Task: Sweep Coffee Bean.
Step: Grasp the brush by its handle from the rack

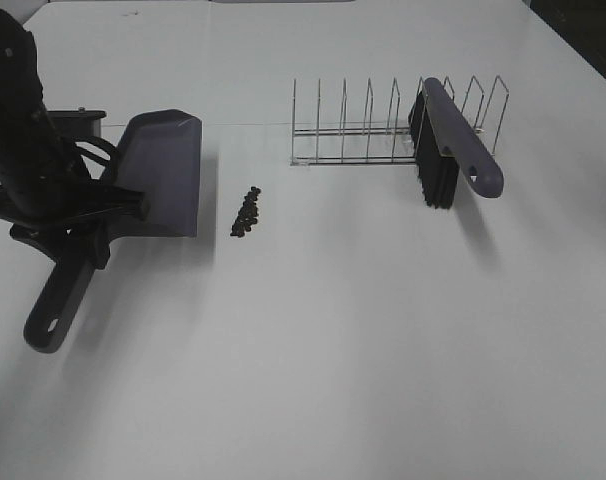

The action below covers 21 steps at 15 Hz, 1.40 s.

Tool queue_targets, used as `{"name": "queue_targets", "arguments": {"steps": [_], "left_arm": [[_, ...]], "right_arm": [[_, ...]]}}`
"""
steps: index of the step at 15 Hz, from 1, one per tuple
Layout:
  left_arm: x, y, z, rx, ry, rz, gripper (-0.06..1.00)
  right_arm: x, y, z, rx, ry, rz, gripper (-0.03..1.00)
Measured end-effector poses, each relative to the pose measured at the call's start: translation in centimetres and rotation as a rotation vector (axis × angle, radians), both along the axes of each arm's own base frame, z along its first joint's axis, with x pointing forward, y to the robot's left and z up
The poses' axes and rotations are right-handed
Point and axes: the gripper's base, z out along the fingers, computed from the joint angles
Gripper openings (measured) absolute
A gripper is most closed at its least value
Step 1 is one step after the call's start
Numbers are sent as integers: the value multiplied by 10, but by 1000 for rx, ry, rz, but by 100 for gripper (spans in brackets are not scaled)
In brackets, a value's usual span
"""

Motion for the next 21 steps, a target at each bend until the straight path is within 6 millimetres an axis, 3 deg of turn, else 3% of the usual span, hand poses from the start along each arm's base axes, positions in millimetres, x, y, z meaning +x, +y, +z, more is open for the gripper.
{"name": "queue_targets", "arguments": {"steps": [2,6,10,11,14,16,21], "left_arm": [[0,0,0,1,0,-1,35],[0,0,0,1,0,-1,35],[0,0,0,1,0,-1,35],[0,0,0,1,0,-1,35],[0,0,0,-1,-5,0,35],[1,0,0,-1,-7,0,35],[1,0,0,-3,-16,0,35]], "right_arm": [[25,20,-13,-37,82,-13,67],[67,30,-43,-4,256,-95,67],[104,35,-65,15,234,-108,63],[107,36,-69,15,235,-108,62],[123,37,-118,-14,324,-113,61],[128,36,-139,-31,354,-115,61],[137,36,-163,-49,342,-119,61]]}}
